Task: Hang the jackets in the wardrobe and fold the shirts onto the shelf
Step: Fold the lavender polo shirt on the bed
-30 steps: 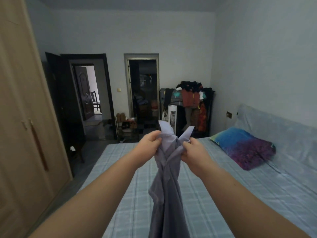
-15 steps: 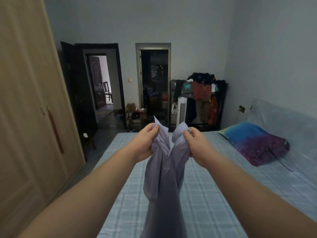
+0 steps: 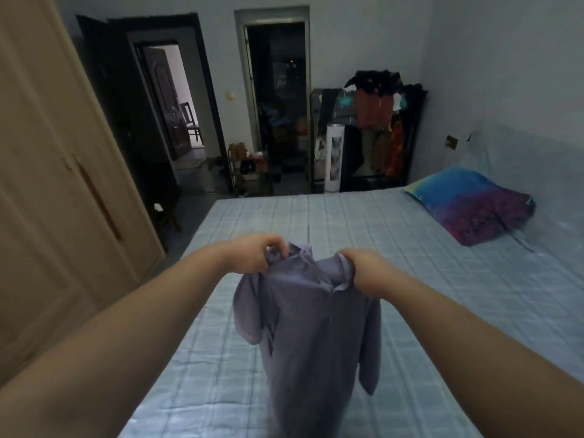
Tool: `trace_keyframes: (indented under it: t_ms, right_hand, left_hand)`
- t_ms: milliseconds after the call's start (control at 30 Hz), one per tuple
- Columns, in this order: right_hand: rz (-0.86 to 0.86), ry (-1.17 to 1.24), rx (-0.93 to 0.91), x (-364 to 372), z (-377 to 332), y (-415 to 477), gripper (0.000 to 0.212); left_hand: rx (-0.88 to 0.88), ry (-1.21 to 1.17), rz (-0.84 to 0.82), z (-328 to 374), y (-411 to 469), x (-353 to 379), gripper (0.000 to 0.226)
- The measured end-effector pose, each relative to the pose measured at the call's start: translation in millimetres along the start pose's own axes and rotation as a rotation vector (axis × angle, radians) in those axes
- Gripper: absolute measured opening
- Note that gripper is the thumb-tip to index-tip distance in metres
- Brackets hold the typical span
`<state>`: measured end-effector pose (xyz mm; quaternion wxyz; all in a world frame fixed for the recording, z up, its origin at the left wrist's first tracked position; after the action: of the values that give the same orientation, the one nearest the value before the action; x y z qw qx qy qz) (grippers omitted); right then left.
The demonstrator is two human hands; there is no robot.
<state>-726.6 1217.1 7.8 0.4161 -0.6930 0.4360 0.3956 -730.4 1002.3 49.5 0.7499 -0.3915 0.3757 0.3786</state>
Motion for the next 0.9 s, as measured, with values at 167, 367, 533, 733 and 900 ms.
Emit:
trace_keyframes:
  t_ms: [167, 367, 533, 733, 900]
  right_hand:
    - [-0.208, -0.045, 0.274, 65, 64, 5, 0.033]
    - [-0.280, 0.342, 0.495, 162, 119, -13, 0.029]
    - [-0.428, 0.905, 0.697, 258, 140, -44, 0.053]
    - [-0.612, 1.198, 0.676, 316, 113, -73, 0.036]
    - [-0.548, 1.286, 0.572, 330, 103, -72, 0.025]
  left_hand:
    - [-0.130, 0.021, 0.088, -49, 11, 29, 0.061]
    - [-0.056, 0.049, 0.092, -76, 17, 80, 0.055]
    - [-0.097, 0.151, 0.040, -94, 18, 117, 0.049]
    - [-0.210, 0.026, -0.022, -121, 3, 160, 0.023]
    - [-0.230, -0.199, -0.075, -133, -13, 175, 0.027]
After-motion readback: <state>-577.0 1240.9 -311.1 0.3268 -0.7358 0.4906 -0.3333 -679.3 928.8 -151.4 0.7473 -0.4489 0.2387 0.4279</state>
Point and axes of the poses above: each hand's wrist, its own y-axis towards the middle knuckle, its own x-axis out of the palm, z = x × y, the point moved 8 cm from there along y, towards the middle knuckle, and after that the axes turned 8 degrees about -z, right-handed, at the moved point
